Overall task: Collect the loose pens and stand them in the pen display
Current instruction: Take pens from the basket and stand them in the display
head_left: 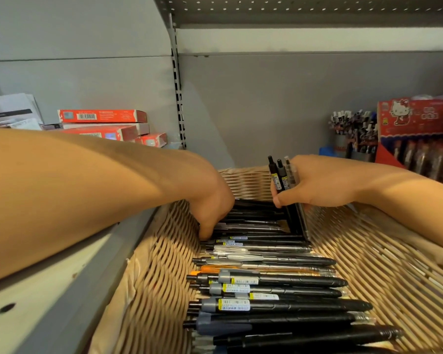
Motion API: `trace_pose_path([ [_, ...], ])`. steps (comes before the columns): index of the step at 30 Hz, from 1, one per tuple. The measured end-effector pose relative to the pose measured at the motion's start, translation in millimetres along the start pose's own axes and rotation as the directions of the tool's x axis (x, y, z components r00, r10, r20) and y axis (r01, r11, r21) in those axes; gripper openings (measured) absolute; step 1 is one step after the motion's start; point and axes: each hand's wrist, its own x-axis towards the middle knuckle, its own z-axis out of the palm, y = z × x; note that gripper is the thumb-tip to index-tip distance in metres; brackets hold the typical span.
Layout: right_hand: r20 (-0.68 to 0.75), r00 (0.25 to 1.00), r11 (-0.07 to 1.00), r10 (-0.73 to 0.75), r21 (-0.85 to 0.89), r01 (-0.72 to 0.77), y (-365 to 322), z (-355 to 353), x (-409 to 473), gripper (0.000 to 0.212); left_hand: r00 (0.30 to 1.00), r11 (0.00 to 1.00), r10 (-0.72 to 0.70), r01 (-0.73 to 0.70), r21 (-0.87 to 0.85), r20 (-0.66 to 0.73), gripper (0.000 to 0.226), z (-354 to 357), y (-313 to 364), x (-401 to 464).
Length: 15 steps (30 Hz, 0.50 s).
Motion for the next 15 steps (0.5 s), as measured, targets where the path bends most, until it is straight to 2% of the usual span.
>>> trace_pose_path([
  [3,-0.007,1.0,1.0,0.016,0.003,-0.016,1,0,1,0.026,0.999,0.999,0.024,-0.022,0.031,-0.033,0.025,0,4,-1],
  [4,-0.004,1.0,1.0,0.021,-0.002,-0.022,1,0,1,0.026,0.997,0.999,0.038,-0.039,-0.018,-0.061,0.019,0,3,-1],
  [6,0.002,1.0,1.0,0.019,0.005,-0.019,1,0,2,0.024,0.995,0.97,0.042,-0.063,-0.234,-0.092,0.005,0,-3,-2],
  [8,0.001,1.0,1.0,0.014,0.024,-0.014,1,1,3,0.022,0.996,0.941,0.045,-0.066,-0.332,-0.071,0.008,0,-6,-3],
  [11,0.006,1.0,1.0,0.009,0.019,-0.009,0,0,2,0.023,0.999,0.969,0.038,-0.039,-0.244,-0.008,0.027,2,-3,1],
  [13,0.011,1.0,1.0,0.004,0.012,-0.004,0,0,1,0.023,0.998,0.974,0.042,-0.053,-0.222,-0.054,0.019,0,-2,2],
  [15,0.004,1.0,1.0,0.004,0.019,-0.004,-1,0,1,0.021,0.985,0.955,0.0,-0.051,-0.293,-0.172,0.011,-4,-7,-2],
])
